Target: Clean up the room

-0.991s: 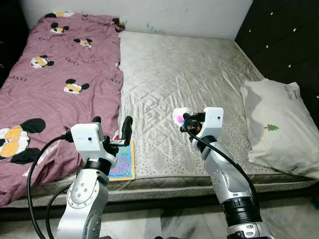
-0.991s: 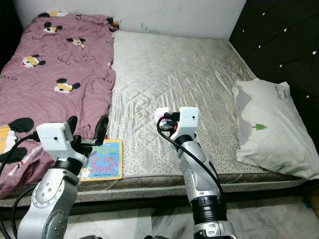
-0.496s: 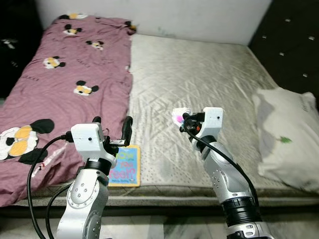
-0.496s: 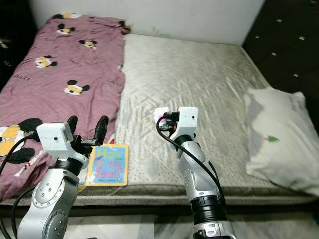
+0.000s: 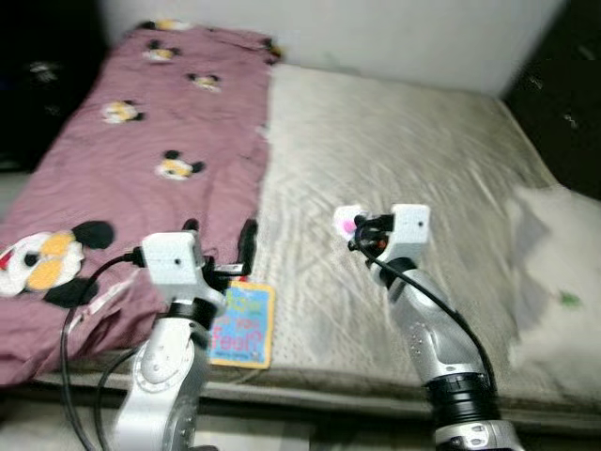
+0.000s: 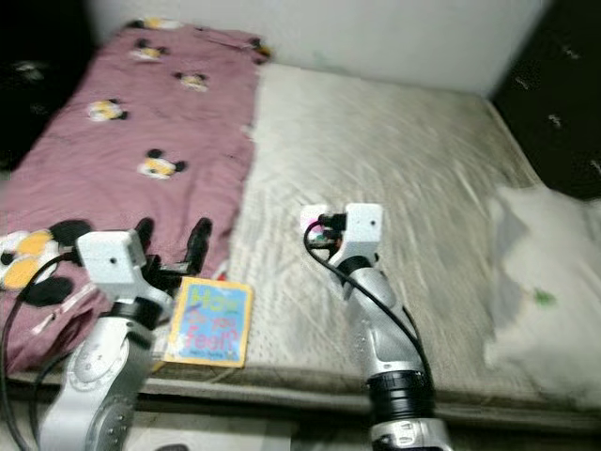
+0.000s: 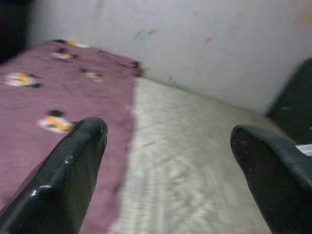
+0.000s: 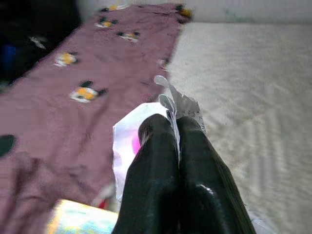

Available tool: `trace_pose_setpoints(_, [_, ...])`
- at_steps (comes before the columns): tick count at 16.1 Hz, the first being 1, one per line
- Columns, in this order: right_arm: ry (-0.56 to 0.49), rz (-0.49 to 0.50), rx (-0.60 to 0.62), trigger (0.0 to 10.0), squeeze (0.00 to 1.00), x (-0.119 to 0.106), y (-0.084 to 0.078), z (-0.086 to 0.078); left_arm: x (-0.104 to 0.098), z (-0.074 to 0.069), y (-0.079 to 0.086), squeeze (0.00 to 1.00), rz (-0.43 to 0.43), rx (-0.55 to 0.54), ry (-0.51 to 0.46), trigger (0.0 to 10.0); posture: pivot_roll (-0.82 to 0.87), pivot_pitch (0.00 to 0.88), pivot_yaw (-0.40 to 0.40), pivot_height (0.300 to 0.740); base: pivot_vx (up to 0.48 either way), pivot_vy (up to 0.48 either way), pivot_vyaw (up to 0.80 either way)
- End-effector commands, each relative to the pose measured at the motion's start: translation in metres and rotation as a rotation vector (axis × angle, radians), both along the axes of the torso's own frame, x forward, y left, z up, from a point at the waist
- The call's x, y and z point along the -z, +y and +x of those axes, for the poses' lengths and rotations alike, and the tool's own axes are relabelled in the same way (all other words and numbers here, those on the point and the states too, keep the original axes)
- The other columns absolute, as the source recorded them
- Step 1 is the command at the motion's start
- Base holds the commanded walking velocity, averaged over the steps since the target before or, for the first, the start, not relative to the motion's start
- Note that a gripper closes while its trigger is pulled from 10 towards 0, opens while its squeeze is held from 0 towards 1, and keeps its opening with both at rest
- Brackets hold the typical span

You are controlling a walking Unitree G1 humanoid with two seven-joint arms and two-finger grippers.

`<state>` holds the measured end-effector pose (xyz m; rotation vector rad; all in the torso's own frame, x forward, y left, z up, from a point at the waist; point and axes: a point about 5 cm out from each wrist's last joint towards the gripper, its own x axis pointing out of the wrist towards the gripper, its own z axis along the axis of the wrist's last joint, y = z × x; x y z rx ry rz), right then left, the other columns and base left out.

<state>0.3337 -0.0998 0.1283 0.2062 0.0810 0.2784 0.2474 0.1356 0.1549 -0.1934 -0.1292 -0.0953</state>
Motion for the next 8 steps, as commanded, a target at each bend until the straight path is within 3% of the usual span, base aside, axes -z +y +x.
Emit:
trace_pose_setpoints(1, [-0.011, -0.009, 0.007, 10.0, 0.00, -0.0002, -0.0052, -0.0009, -0.0005, 0.0007, -0.0082, 0.00, -0.022, 0.018, 0.008, 10.0, 0.06, 0.091, -0.118, 0.740, 0.000, 0.000, 0.00])
trace_pose_setpoints(6, [-0.019, -0.025, 0.003, 10.0, 0.00, -0.0007, -0.0045, 0.0000, -0.0010, 0.0029, -0.0052, 0.00, -0.036, -0.010, 0.011, 10.0, 0.06, 0.093, -0.118, 0.740, 0.000, 0.000, 0.00])
trace_pose_setpoints(8, [-0.018, -0.018, 0.001, 10.0, 0.00, -0.0006, -0.0038, 0.0000, -0.0013, 0.0032, -0.0057, 0.00, -0.036, -0.011, 0.007, 10.0, 0.06, 0.093, -0.119, 0.740, 0.000, 0.412, 0.00])
